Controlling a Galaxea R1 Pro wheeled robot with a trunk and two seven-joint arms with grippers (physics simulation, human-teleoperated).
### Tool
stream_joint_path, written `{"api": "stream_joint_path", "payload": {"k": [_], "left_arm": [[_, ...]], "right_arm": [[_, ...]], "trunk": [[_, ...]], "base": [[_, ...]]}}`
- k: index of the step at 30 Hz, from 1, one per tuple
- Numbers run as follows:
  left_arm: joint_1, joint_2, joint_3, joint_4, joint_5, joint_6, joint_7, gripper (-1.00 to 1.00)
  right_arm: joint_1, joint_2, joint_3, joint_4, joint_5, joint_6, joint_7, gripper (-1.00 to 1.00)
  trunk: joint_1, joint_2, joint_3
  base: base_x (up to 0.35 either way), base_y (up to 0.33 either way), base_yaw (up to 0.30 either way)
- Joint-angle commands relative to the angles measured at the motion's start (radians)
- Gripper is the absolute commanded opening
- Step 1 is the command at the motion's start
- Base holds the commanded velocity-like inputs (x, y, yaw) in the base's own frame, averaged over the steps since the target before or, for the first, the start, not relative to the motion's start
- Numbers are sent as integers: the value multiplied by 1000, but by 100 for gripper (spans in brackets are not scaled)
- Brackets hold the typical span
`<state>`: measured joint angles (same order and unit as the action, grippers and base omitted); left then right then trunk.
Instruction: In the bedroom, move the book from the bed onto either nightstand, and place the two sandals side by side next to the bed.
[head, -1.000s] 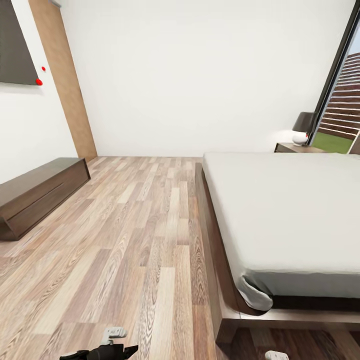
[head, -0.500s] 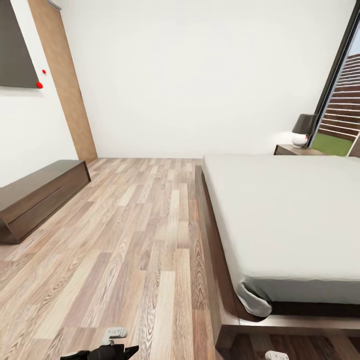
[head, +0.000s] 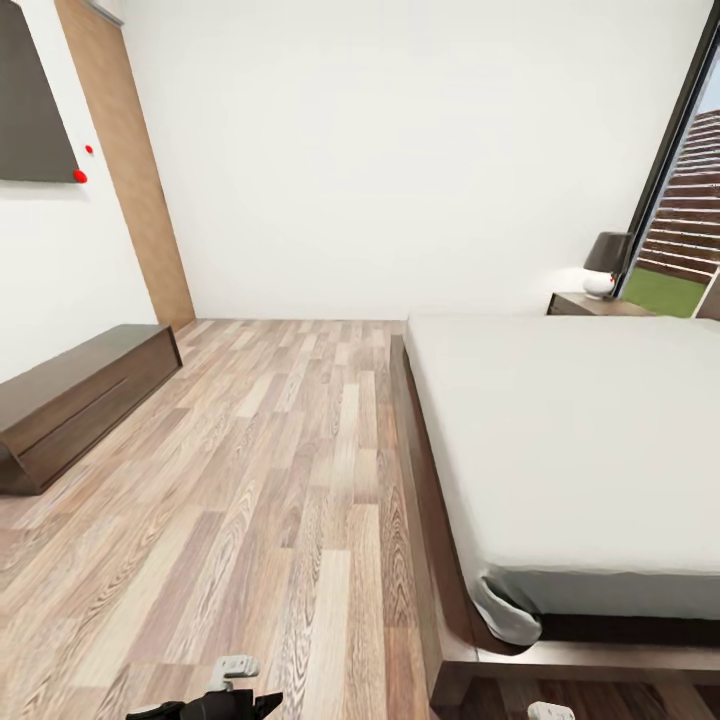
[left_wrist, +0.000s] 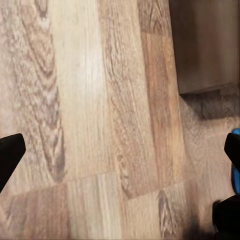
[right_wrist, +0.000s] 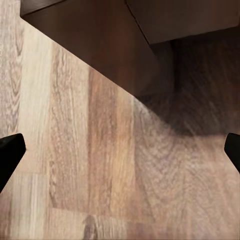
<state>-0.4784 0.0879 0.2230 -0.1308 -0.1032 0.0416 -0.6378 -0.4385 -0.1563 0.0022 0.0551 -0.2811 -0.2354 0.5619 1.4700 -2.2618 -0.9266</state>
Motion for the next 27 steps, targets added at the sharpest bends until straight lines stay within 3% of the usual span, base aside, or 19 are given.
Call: {"api": "stream_joint_path", "payload": {"k": [1,20,27], "left_arm": [[0,-5,9,2,-11,4,-4,100],[0,-13,10,13,-12,3,0,100],[0,-13,10,13,-12,4,0,100]], "right_arm": [[-2,0,1,5,-6,-5,6,100],[-2,1,1,5,-4,-5,5,100],[-2,1,1,5,-4,-5,6,100]], "trunk": [[-4,7,2],[-77,140,62],[-104,189,84]], "base": [[0,0,0],[0,0,-2],[0,0,-211]]}}
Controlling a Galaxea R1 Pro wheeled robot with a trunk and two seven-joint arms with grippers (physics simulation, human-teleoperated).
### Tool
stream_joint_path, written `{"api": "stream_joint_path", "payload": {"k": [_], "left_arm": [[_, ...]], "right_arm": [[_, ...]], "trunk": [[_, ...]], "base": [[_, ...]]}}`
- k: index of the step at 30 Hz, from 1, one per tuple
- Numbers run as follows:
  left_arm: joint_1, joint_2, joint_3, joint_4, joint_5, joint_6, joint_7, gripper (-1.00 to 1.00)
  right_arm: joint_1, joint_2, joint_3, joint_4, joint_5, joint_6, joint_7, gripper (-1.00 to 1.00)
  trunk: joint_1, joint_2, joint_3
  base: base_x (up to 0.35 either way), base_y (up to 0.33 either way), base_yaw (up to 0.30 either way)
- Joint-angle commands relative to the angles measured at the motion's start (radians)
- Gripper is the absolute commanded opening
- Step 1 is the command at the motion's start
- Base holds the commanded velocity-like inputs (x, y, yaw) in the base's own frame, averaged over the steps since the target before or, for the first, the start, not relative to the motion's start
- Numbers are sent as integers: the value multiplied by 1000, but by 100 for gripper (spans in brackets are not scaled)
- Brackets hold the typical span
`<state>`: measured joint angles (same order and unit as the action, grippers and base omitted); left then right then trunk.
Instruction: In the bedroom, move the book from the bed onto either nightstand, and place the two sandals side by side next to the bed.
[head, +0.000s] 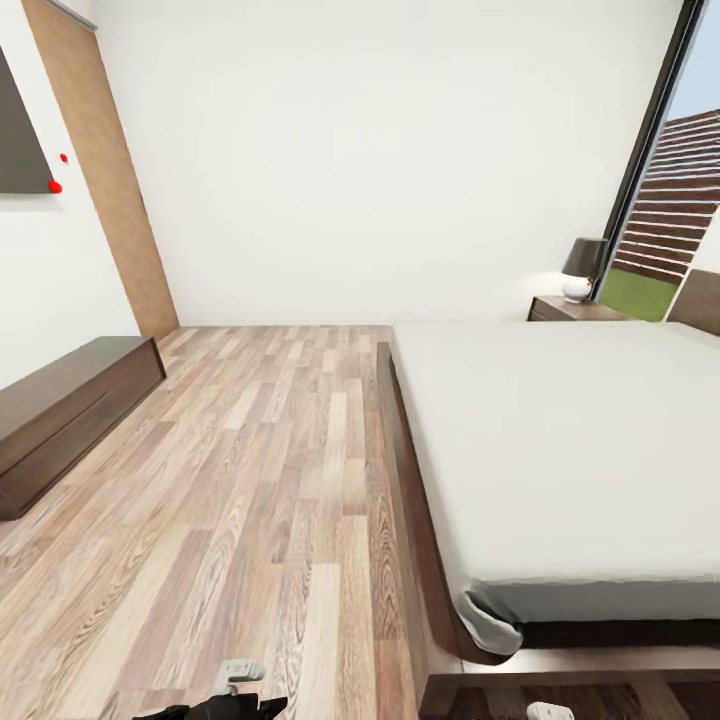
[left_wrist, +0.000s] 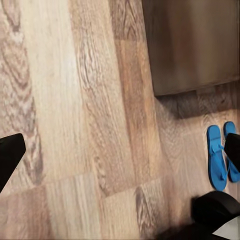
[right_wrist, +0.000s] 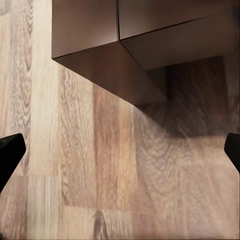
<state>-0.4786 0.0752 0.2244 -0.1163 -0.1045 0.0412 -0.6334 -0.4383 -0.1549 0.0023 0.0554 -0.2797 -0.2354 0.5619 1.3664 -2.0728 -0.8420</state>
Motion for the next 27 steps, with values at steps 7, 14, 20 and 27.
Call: {"api": "stream_joint_path", "payload": {"k": [7,14,20,27], "left_arm": [[0,0,9,-2,-11,4,-5,100],[0,0,9,-2,-11,4,-6,100],[0,0,9,-2,-11,5,-6,100],[0,0,9,-2,-11,5,-6,100]], "right_arm": [[-2,0,1,5,-6,-5,6,100],[-2,0,1,4,-6,-5,6,100],[-2,0,1,4,-6,-5,6,100],[-2,0,1,4,-6,-5,6,100]], "trunk": [[-27,49,22],[-54,98,46],[-77,140,66],[-100,182,85]], "base": [[0,0,-277],[0,0,-281],[0,0,-248],[0,0,-55]]}}
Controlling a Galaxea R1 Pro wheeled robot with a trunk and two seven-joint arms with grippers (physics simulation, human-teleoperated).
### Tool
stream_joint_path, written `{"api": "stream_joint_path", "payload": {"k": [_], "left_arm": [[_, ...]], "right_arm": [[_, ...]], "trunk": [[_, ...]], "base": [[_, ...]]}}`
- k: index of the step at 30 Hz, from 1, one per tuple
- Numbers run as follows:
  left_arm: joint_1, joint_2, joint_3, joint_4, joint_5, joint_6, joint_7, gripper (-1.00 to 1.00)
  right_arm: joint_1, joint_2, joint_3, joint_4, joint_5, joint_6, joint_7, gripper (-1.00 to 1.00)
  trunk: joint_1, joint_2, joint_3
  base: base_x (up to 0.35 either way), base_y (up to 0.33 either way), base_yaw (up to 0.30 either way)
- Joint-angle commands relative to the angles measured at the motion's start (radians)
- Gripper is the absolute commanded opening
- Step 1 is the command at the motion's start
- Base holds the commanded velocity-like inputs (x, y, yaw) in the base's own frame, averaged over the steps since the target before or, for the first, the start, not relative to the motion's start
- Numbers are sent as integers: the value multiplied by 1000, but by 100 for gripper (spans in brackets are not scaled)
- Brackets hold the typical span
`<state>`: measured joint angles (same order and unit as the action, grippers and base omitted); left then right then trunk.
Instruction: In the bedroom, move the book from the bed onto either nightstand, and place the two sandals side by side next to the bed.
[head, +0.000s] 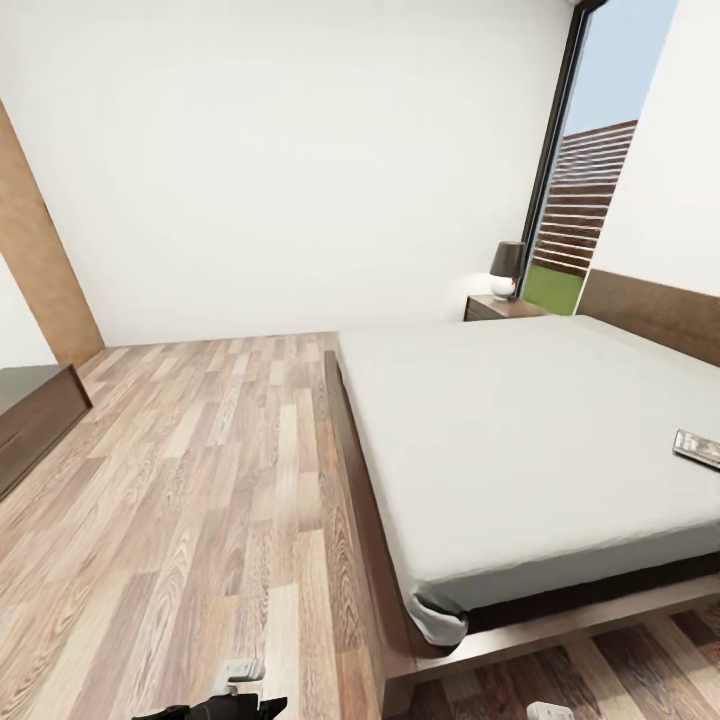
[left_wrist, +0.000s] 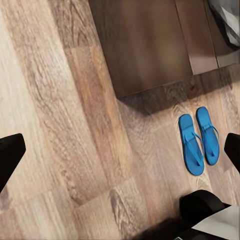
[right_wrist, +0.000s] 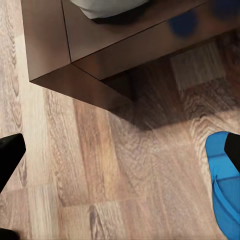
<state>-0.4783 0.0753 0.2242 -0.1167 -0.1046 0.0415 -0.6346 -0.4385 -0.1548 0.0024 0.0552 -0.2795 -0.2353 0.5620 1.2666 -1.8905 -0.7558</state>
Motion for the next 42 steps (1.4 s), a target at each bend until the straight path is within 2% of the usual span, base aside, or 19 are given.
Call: {"api": "stream_joint_path", "payload": {"k": [1,16,42], "left_arm": [[0,0,9,-1,-10,4,-5,100],[0,0,9,-1,-10,4,-5,100],[0,0,9,-1,-11,3,-4,100]], "right_arm": [[-2,0,1,5,-6,-5,6,100],[-2,0,1,5,-7,-5,7,100],[-2,0,1,5,-6,-5,7,100]], "trunk": [[0,0,-1],[0,0,-1],[0,0,-1]], "base": [[0,0,-6],[0,0,-29],[0,0,-272]]}}
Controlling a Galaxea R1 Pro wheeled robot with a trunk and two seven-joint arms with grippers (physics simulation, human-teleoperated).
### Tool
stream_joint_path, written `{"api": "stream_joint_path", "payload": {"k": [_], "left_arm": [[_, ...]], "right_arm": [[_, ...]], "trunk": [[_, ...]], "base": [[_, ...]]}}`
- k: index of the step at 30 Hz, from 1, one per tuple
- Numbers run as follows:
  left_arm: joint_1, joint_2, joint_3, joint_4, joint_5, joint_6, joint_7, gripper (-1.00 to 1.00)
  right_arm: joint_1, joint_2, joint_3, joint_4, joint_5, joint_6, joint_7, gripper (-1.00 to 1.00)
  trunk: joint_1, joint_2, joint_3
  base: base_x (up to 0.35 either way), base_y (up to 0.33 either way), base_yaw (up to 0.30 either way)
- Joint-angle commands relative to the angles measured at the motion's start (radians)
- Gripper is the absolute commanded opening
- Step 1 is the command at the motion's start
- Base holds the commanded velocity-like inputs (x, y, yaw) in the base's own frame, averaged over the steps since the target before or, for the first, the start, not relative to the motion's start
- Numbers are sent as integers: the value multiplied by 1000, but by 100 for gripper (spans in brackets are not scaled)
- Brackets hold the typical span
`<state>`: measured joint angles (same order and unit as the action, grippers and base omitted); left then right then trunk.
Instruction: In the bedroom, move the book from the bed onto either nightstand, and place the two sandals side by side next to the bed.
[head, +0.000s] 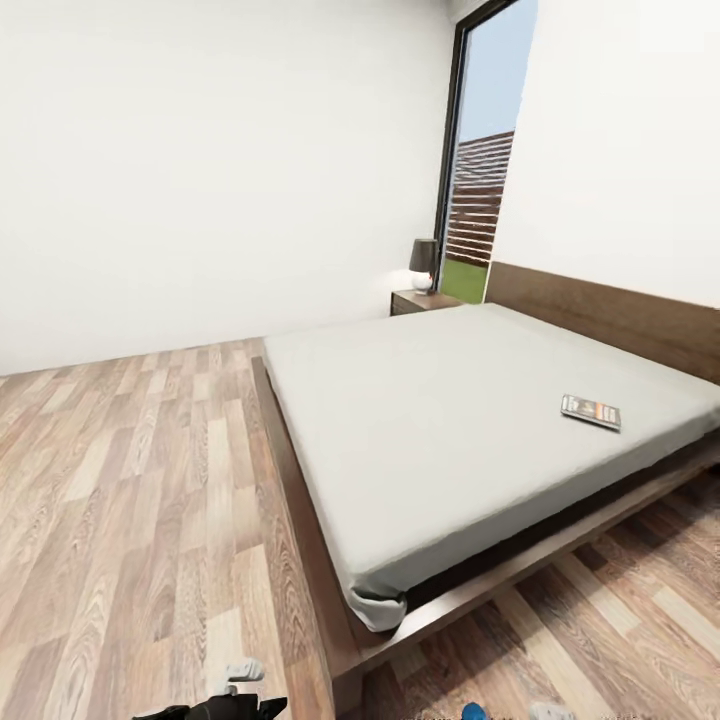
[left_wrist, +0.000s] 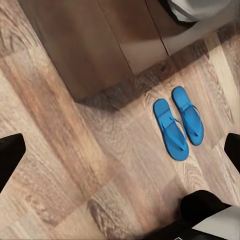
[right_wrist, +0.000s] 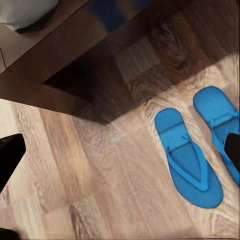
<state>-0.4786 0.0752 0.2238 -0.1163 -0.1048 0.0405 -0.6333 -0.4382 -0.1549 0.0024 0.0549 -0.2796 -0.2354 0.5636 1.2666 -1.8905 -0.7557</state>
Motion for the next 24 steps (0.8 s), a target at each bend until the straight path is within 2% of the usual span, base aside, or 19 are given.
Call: {"api": "stream_joint_path", "payload": {"k": [1,24], "left_arm": [[0,0,9,-2,-10,4,-5,100],[0,0,9,-2,-10,4,-5,100]], "right_arm": [[-2,0,1,5,-5,-5,6,100],[-2,0,1,5,-6,-5,6,100]], "trunk": [[0,0,-1],[0,0,-1]], "base": [[0,0,-280],[0,0,-280]]}}
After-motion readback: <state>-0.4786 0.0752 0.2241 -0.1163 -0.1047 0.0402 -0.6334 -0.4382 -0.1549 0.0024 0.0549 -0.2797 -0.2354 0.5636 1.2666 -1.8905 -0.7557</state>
